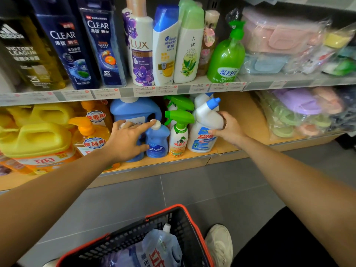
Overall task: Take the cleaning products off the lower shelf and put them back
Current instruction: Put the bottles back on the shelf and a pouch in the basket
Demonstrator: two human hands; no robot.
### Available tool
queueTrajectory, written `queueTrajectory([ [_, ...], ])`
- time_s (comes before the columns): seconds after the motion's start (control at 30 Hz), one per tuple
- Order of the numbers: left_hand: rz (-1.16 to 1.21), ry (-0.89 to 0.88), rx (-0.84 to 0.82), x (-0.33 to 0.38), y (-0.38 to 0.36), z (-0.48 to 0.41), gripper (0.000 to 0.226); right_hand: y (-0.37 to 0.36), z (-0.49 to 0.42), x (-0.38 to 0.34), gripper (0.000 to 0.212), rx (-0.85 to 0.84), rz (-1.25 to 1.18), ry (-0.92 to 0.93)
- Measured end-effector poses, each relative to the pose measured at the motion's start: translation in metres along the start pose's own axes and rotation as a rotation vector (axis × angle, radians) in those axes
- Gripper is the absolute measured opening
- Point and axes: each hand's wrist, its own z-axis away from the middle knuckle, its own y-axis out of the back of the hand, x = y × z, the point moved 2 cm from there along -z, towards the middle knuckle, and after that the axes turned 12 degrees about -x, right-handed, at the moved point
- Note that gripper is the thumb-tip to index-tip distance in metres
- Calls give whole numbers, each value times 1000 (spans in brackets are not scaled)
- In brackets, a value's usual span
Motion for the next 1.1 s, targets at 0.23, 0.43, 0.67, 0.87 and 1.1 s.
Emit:
queueTrajectory([
  [0.23, 13, -3, 25, 2, -3, 1, 87, -20, 16, 15, 48, 301, -105, -40],
  [0.43, 27, 6, 1, 5, -2, 2, 87, -2, 14, 10, 61, 142, -188, -65],
  [0.67, 98, -29, -57, 4, 6, -2, 87, -48, 43, -5, 45, 384, 1, -252],
  [0.87, 52, -55, 50, -15, 42, 11, 61, -108, 65, -65, 40, 80, 111, 82],
  [1.1, -131, 123, 16, -48, 50, 20, 52, -132, 30, -147, 48, -136, 605, 557],
])
